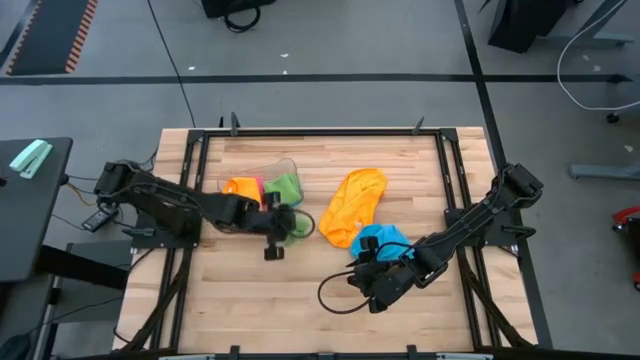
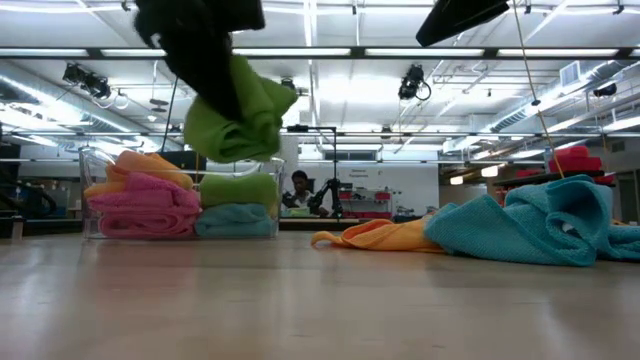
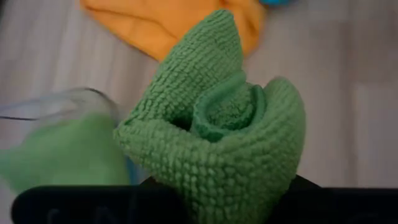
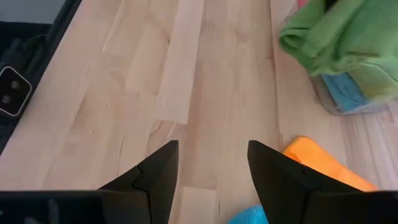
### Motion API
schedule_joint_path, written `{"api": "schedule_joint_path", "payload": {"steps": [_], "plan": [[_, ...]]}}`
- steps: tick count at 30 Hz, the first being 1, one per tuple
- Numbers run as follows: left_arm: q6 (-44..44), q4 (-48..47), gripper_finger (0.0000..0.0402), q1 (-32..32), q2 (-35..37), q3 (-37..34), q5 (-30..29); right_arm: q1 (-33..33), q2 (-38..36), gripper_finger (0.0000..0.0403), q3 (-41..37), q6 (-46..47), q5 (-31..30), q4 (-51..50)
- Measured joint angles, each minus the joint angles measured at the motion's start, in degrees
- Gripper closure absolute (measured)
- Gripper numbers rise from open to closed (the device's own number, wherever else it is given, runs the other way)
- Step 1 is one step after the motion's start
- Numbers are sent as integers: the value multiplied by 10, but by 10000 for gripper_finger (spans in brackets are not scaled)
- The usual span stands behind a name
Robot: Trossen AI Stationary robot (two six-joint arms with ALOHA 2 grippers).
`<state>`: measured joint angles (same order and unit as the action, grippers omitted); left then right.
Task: Fold microfiber towels
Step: Put the green microfiber towel into the transparent bin
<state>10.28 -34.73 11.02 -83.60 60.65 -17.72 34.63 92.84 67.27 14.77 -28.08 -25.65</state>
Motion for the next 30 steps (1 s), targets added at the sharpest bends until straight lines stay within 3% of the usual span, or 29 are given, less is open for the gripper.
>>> {"api": "schedule_joint_path", "payload": {"steps": [4, 12, 19, 22, 27, 30], "plan": [[-4, -20, 322, -49, 11, 0, 6, 0, 0, 201, -1, 0, -4, -1], [-49, -53, 315, -148, 29, 3, 80, -2, 0, 201, -2, 0, -17, -8], [-86, -112, 322, -208, 35, 71, 74, -15, 0, 201, -28, -31, -38, 25], [-110, -105, 321, -216, 34, 92, 19, -21, 0, 201, -68, -42, -47, 78], [-204, -105, 326, -204, 34, 83, -131, -23, 0, 201, -132, -35, -47, 146], [-263, -91, 326, -180, 34, 57, -171, -22, 0, 201, -152, -19, -48, 157]]}}
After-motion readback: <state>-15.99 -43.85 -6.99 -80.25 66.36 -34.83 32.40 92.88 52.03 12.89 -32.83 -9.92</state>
